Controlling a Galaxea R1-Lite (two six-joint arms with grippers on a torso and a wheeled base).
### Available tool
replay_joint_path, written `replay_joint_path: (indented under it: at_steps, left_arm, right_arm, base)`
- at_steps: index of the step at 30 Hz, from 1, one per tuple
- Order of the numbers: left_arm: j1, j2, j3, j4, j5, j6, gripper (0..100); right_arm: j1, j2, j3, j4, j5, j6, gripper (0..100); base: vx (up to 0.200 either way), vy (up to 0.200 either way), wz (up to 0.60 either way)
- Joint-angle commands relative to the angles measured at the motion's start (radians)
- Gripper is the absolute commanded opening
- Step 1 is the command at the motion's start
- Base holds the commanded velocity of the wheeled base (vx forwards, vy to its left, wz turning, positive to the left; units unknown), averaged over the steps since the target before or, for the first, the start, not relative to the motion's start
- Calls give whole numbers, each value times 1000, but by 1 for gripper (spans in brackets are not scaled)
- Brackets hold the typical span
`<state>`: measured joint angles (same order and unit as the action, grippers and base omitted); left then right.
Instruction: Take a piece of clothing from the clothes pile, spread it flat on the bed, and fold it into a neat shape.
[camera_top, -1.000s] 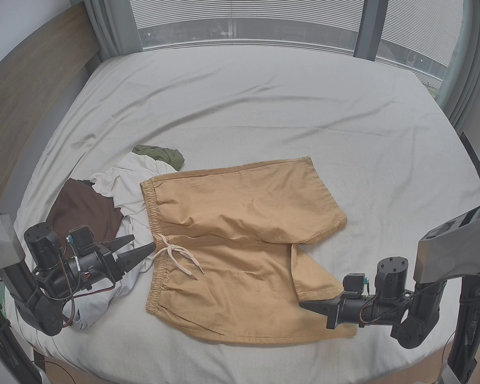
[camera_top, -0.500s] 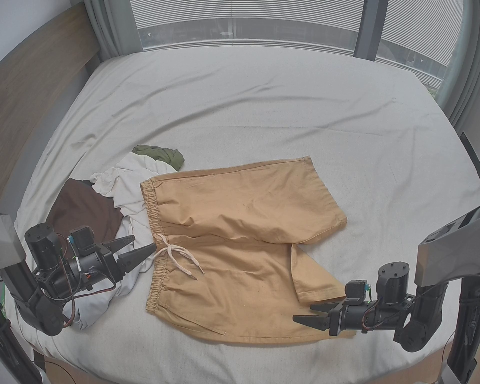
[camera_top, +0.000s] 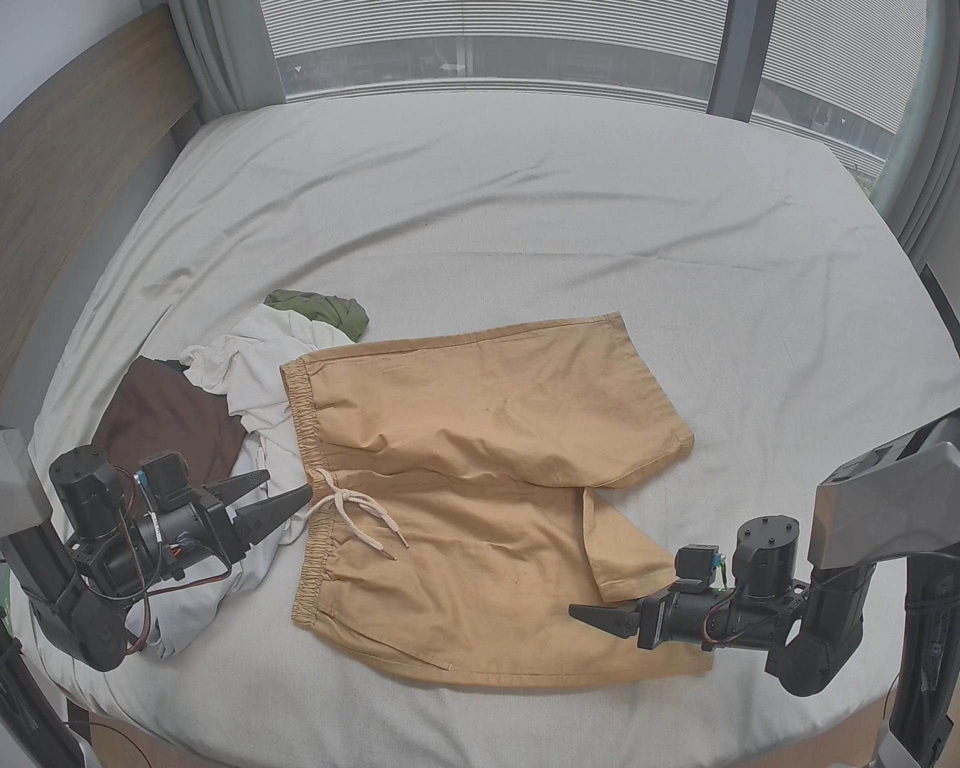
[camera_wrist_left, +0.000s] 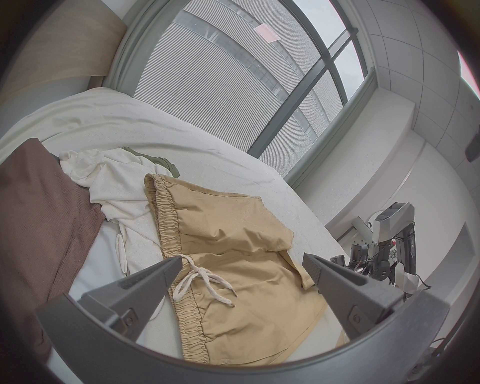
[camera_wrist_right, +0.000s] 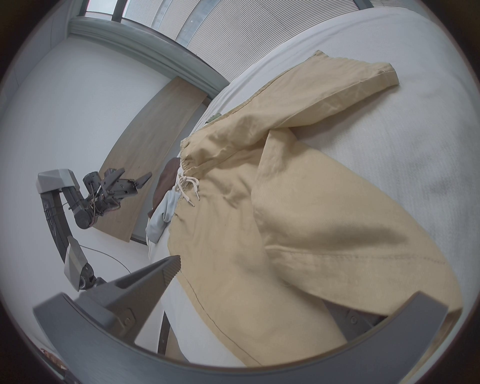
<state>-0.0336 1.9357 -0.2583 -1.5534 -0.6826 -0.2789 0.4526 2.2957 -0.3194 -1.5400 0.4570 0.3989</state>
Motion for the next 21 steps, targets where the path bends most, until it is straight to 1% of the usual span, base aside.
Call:
replay_joint_path:
  at_steps: [1,17,21]
  left_arm:
    - [0,0,-1,-1,0,0,100]
    - [0,0,1,-1,0,0,100]
    - [0,0,-1,-1,0,0,100]
  right_arm:
    - [2,5,-9,0,0,1,0]
    - [-12,-13,-17,-2,-3,-2,0]
    - [-51,-56,-37,0,-3,0,0]
  base:
    - [0,0,0]
    - [0,0,0]
    - [0,0,0]
